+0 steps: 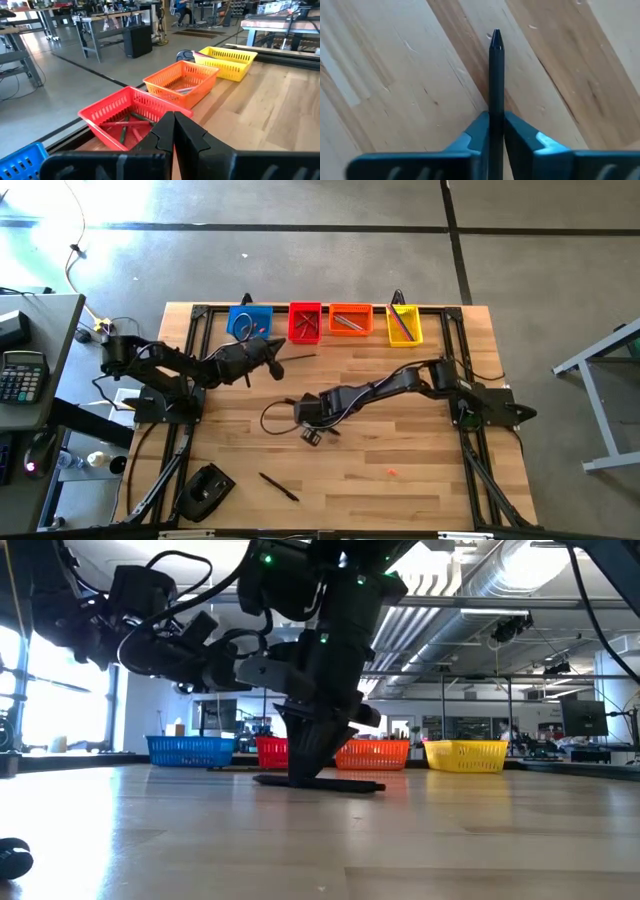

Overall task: Sort crayons/erasers/pens/pencils in bins
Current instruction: Put the black pen into the orange bin

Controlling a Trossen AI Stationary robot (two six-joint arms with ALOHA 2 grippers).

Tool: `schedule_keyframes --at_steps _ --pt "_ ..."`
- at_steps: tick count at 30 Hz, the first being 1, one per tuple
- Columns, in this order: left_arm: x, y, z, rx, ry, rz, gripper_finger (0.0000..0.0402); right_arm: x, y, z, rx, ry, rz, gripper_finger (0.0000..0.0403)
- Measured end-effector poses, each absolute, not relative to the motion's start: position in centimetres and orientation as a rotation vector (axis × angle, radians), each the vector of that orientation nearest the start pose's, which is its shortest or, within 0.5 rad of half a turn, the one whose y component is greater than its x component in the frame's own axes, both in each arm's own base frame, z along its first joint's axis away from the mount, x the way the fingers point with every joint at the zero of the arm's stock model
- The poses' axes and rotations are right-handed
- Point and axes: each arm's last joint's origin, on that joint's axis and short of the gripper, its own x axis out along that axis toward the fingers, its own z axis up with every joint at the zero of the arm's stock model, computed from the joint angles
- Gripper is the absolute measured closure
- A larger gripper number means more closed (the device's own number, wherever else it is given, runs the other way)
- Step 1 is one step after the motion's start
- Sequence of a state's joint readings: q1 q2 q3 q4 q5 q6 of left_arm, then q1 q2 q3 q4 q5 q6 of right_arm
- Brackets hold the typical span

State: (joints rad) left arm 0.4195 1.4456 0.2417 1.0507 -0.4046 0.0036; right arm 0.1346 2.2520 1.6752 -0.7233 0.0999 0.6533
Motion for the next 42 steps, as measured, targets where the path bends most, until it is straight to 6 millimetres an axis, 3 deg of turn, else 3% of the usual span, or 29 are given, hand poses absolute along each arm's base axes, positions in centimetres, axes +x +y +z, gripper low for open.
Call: schedule_keyframes --at_steps 4,9,18,21,27,34,42 --pt "20.1 10.1 14.4 -0.002 0.157 0.818 0.0401 44.5 5.3 13.4 0.399 1.257 -0.382 0.0394" --pt "20.1 10.0 14.4 -0.067 0.131 0.79 0.0401 43.4 4.5 15.0 0.362 1.292 -0.427 0.0383" --pt "20.5 9.2 14.3 -0.101 0.132 0.729 0.0401 39.8 2.5 23.2 0.212 1.205 -0.58 0.0387" --pt "20.7 8.8 14.3 -0.102 0.133 0.708 0.0401 38.9 0.3 25.7 0.124 1.167 -0.581 0.0388" --pt "21.0 8.2 14.2 -0.098 0.137 0.664 0.0401 37.8 -5.3 27.8 -0.003 1.171 -0.523 0.0388" --pt "21.1 7.9 14.2 -0.114 0.142 0.602 0.0401 37.2 -12.8 27.4 -0.006 1.104 -0.441 0.0388" --pt "21.2 8.2 14.5 -0.096 0.12 0.601 0.0401 35.9 -19.0 25.6 0.021 0.923 -0.365 0.0389"
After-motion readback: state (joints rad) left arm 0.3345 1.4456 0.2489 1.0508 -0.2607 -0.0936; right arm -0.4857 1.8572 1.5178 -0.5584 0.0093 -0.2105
